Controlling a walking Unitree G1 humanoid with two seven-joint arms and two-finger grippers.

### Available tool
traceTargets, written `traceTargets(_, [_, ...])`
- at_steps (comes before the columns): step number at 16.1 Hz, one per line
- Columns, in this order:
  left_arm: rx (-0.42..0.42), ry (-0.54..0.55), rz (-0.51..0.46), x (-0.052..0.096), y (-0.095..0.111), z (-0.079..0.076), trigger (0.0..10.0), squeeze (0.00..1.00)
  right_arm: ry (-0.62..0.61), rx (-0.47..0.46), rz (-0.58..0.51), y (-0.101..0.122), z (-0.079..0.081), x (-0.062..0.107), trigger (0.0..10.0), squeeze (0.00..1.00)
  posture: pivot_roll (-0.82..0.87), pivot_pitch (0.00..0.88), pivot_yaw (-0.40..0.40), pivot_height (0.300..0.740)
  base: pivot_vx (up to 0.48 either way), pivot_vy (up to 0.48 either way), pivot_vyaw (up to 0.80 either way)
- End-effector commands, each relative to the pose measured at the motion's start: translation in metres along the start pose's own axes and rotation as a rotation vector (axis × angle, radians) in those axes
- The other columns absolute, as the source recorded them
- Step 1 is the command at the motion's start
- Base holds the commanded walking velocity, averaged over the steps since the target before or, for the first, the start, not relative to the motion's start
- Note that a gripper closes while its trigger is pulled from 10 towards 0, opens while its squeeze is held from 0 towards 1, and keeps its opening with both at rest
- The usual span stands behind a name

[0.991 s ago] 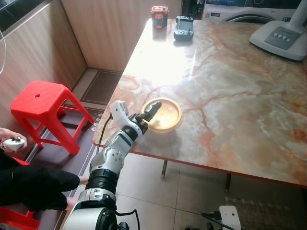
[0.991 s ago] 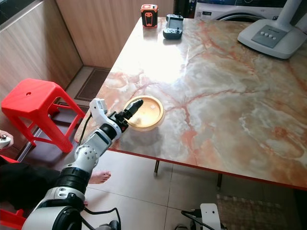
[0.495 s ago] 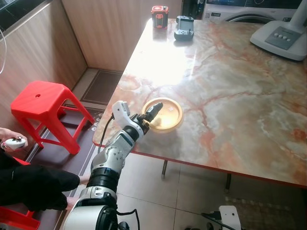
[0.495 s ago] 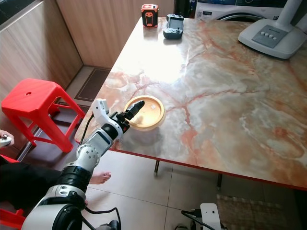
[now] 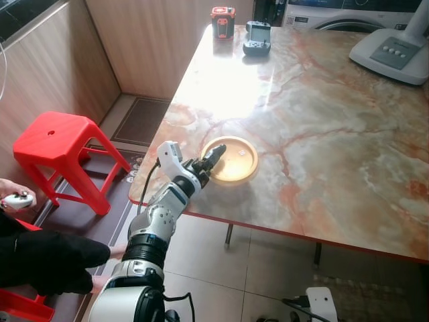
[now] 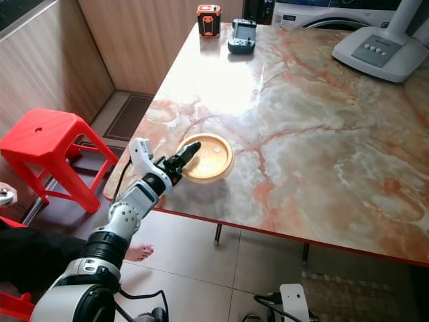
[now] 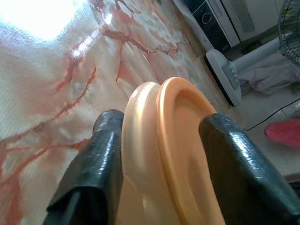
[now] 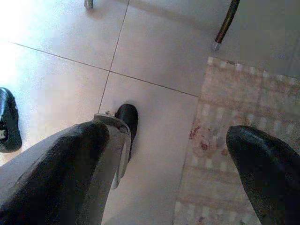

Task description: Restocking fridge

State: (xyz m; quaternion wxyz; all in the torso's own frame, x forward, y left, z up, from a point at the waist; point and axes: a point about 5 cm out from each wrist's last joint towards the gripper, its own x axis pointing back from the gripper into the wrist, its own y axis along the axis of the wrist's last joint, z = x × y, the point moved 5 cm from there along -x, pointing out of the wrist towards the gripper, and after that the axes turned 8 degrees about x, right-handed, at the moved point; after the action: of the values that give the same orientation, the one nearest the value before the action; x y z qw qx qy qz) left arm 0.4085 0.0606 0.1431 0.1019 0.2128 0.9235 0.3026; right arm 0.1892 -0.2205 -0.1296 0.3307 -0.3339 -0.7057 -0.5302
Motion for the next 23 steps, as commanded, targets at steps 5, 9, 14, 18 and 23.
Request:
traceTargets(5, [-0.011,-0.004,0.02,0.0,-0.006,0.001,0.0,0.0,0.013,0.008,0.031,-0.01,0.003,0.001,10.0,0.0,-0.1,0.162,0.022,0.74,0.0,0.0,0.0])
traceTargets(9, [-0.013,-0.007,0.017,0.0,-0.007,0.001,0.0,0.0,0.013,0.018,0.032,-0.01,0.003,0.001,10.0,0.0,-0.1,0.162,0.019,0.74,0.0,0.0,0.0])
traceTargets(14, [-0.02,-0.009,-0.124,0.007,0.013,-0.001,0.0,0.0,0.016,0.02,0.033,-0.01,0.004,0.002,10.0,0.0,-0.1,0.161,0.021,0.74,0.0,0.0,0.0])
traceTargets(18, [0.043,-0.04,-0.273,0.018,0.039,-0.008,1.1,0.0,0.016,0.014,0.034,-0.012,0.004,0.002,10.0,0.0,-0.1,0.158,0.021,0.74,0.0,0.0,0.0])
traceTargets(23, [-0.208,0.067,-0.48,0.055,0.081,-0.018,10.0,0.0,0.014,-0.019,0.021,-0.011,0.005,0.002,10.0,0.0,-0.09,0.143,0.027,0.74,0.0,0.0,0.0])
